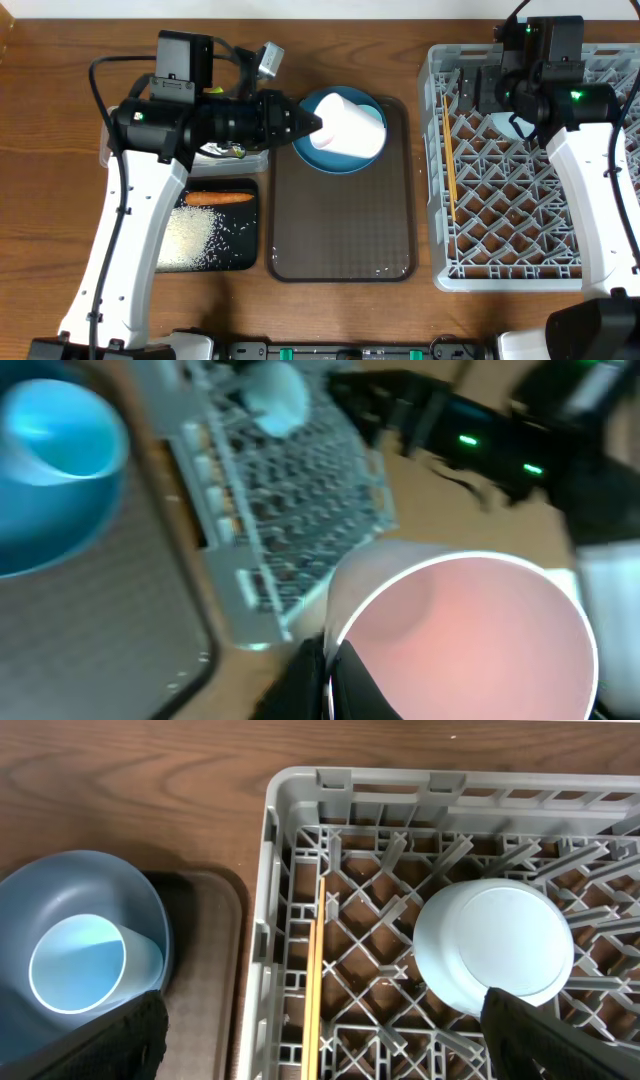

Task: Sort waste into correct bins and load items into the dishwasher rack
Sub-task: 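Grasp the pink cup with the left gripper and lift it, then move the right gripper left toward the cup held by the left gripper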

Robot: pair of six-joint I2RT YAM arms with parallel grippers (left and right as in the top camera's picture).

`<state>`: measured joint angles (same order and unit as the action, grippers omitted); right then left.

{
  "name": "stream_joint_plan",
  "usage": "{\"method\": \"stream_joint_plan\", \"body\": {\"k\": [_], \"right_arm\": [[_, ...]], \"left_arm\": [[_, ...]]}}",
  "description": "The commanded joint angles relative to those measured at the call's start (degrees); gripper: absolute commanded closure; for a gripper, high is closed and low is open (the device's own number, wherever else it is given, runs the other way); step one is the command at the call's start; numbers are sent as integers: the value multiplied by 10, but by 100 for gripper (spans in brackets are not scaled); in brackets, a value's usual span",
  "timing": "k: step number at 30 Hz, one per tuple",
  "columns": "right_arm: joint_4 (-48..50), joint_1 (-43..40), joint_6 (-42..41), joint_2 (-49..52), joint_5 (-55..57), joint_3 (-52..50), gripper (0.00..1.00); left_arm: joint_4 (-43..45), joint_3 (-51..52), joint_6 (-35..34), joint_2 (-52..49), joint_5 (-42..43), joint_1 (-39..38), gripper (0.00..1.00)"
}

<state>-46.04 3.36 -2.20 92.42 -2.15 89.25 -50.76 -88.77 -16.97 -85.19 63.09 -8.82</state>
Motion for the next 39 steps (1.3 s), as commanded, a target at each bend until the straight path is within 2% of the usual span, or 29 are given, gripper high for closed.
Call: {"method": "stream_joint_plan", "body": {"k": [1,4,7,10,16,19,21,25,31,39], "right_arm": [[0,1,1,2,-3,0,1],[-14,0,-17,2,-7,0,1],[-84,1,-24,-6,-79,0,1],[-129,-7,43,-19,-176,0,1],[-182,-73,127,-64,-494,0,2],[-239,-126,211,-87,-671,0,6],[-283,-151,265,-98,-731,0,6],[-374,-160,363,-112,-756,0,2],[-510,-118,550,-112,-814,0,1],[-509,-18,616,-113,-818,-1,1]], "left_arm": [[-2,-3,19,1,85,5,94],[-22,-3,20,1,97,5,94],[-43,-3,20,1,100,5,94],[-61,-3,20,1,101,5,94],[-66,-3,24,1,197,6,94],[-66,-3,24,1,216,12,94],[-66,-3,24,1,216,19,94],[-66,-3,43,1,216,18,94],[-66,-3,45,1,216,2,94],[-69,-3,45,1,231,-21,94]]}}
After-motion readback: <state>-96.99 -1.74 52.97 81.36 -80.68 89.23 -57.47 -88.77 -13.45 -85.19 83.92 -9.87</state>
